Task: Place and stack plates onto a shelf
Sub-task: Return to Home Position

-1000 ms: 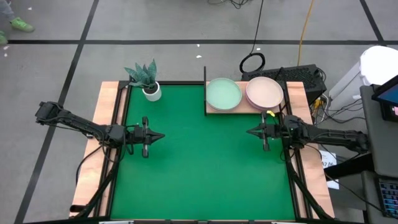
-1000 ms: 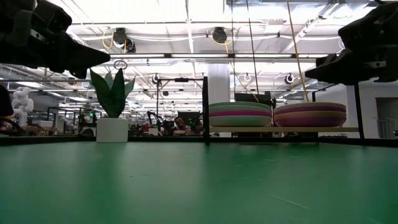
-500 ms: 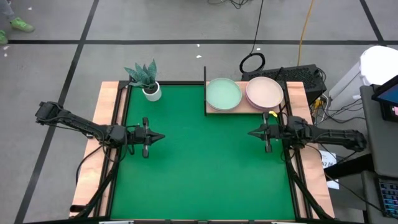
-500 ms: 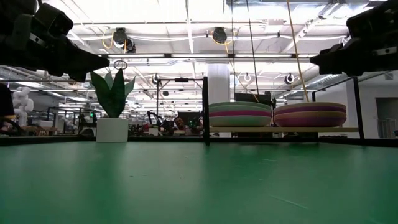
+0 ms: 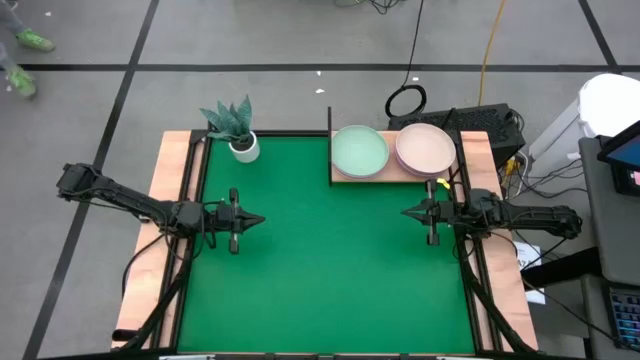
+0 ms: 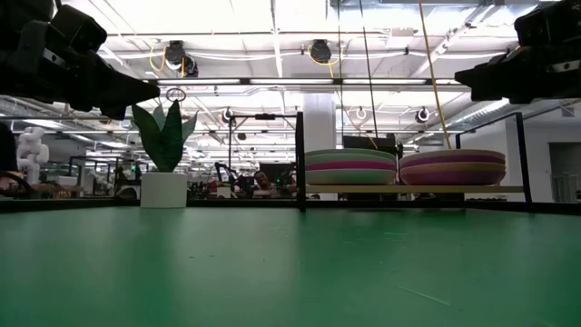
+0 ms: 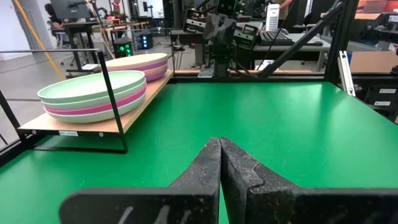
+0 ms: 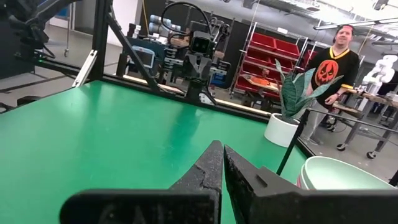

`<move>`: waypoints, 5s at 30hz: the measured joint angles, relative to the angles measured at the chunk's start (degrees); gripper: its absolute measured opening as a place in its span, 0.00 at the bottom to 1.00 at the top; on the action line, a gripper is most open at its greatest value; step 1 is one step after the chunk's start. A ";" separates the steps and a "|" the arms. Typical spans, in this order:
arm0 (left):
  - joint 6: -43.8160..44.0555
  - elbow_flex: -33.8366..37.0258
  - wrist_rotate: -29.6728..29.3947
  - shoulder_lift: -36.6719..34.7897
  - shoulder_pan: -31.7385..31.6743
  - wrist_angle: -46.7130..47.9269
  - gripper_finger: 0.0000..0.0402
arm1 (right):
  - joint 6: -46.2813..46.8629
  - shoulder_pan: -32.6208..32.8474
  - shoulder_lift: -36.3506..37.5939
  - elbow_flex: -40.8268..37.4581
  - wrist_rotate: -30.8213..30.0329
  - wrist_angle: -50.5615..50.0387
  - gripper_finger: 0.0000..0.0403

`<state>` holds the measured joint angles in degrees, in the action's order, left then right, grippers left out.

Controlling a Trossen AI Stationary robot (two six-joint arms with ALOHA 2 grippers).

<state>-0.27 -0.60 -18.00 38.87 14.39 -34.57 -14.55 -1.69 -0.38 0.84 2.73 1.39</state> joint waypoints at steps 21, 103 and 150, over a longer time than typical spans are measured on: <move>-2.15 0.00 -0.96 -3.34 -0.04 0.13 0.01 | 1.88 -0.02 -0.39 0.00 0.23 0.33 0.00; -2.45 0.02 16.46 -37.76 -14.43 32.94 0.01 | 1.88 -0.04 -0.37 0.01 0.30 0.59 0.00; -2.45 0.02 16.48 -37.76 -14.43 32.89 0.01 | 1.89 -0.04 -0.37 0.00 0.30 0.57 0.00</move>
<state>-2.72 -0.58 -1.52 1.10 -0.03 -1.68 -12.67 -1.74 -0.75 0.85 3.03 1.96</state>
